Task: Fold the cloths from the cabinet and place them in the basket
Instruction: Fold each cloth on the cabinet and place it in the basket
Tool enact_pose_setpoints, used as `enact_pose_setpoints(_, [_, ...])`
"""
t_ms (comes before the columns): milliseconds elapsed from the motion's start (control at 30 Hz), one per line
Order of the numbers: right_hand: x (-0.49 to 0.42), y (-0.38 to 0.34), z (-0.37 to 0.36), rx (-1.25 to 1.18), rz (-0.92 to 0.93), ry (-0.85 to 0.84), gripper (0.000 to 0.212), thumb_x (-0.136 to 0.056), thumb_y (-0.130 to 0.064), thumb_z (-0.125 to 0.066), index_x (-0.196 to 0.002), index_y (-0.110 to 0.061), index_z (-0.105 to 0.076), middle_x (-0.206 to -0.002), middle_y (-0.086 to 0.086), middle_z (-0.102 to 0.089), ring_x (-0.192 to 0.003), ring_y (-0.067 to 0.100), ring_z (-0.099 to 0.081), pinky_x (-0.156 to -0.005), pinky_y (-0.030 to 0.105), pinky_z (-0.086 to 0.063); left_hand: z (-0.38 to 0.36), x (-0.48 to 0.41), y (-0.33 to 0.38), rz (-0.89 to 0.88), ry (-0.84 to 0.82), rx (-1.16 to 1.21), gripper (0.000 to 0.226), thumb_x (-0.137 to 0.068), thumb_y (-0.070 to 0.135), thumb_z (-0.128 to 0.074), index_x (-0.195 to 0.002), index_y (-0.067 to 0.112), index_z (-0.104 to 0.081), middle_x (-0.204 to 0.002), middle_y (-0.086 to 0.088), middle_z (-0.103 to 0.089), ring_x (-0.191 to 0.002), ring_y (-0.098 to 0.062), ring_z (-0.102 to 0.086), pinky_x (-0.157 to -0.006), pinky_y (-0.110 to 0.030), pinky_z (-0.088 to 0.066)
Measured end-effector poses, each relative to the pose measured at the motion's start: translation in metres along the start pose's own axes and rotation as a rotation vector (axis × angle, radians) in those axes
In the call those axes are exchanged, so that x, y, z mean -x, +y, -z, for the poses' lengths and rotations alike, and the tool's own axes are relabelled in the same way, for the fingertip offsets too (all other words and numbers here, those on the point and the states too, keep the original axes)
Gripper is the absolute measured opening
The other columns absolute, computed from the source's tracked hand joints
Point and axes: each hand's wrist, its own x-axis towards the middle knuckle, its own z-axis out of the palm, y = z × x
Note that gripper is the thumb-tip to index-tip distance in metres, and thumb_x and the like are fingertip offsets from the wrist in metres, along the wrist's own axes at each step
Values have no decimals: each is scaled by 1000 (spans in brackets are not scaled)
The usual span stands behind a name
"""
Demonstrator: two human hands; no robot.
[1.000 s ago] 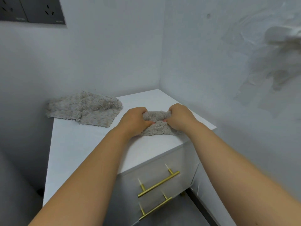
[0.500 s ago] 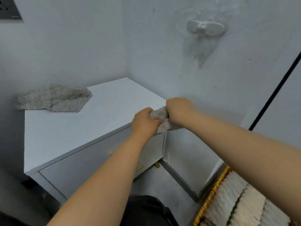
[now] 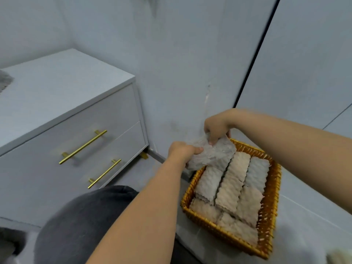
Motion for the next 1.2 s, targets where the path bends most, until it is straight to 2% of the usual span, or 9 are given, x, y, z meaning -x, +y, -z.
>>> enact_pose_setpoints(67, [-8, 24, -14, -122, -17, -49, 34, -90, -24, -65, -112, -1, -57, -108, 11, -58, -94, 28, -61, -58, 30, -53, -20, -3, -11, 13, -13, -17, 82, -70, 31, -83, -135, -3, -45, -127, -15, -59, -112, -33, -59, -93, -45, -51])
enact_pose_setpoints(200, [-22, 62, -39, -456, -27, -63, 18, -89, -21, -65, -101, -8, -63, -104, 7, -64, -87, 20, -62, -65, 30, -52, -39, -11, -29, 52, -75, 151, 67, -70, 30, -83, -125, 3, -57, -120, -11, -64, -106, -29, -62, -91, -43, -53])
enact_pose_setpoints(300, [-37, 87, -58, -666, -32, -57, 16, -88, -23, -67, -95, -9, -64, -98, 5, -67, -89, 23, -63, -77, 33, -54, -41, -14, -32, 184, -183, 313, 58, -71, 30, -82, -122, 14, -59, -117, -8, -65, -103, -25, -62, -65, -35, -56])
enact_pose_setpoints(467, [-42, 111, -88, -961, 5, -133, 13, -92, -17, -59, -84, -11, -67, -77, 0, -70, -65, 12, -67, -54, 21, -52, -48, -27, -41, 160, -204, 385, 37, -81, 12, -72, -116, 8, -61, -112, -11, -67, -94, -24, -65, -60, -33, -59])
enact_pose_setpoints(633, [-46, 108, -119, -632, 86, -293, 10, -87, -11, -67, -89, -20, -64, -90, -6, -67, -87, 4, -64, -75, 17, -48, -59, -32, -52, -1, -189, -12, 33, -75, 9, -78, -105, 13, -65, -108, -7, -69, -100, -25, -65, -91, -43, -52])
enact_pose_setpoints(733, [-51, 93, -137, -826, 177, -233, 16, -88, -12, -65, -103, -16, -62, -92, -8, -67, -84, -6, -63, -74, 8, -46, -60, -38, -60, -53, -169, -55, 41, -72, 9, -80, -111, 13, -66, -107, -5, -69, -100, -24, -65, -92, -45, -52])
enact_pose_setpoints(833, [-60, 83, -159, -971, 203, -114, 42, -84, -18, -70, -124, -9, -59, -112, 0, -68, -106, 11, -63, -97, 26, -47, -55, -42, -66, -31, -179, -32, 33, -74, 4, -78, -102, 16, -65, -107, -7, -69, -100, -25, -65, -93, -45, -52])
enact_pose_setpoints(1033, [-78, 70, -204, -1126, 118, 5, 8, -85, -16, -70, -91, -20, -70, -93, 0, -71, -91, 15, -67, -80, 29, -54, -50, -50, -85, -109, -94, -272, 36, -83, 28, -73, -113, 10, -63, -102, -2, -59, -106, -23, -58, -93, -39, -49])
enact_pose_setpoints(1200, [-97, 59, -248, -910, 9, 56, 21, -82, -20, -73, -99, -8, -70, -104, 12, -67, -100, 26, -61, -90, 41, -48, -39, -69, -107, -39, 2, -684, 40, -93, 34, -52, -126, 11, -58, -125, -9, -59, -110, -29, -56, -83, -32, -46])
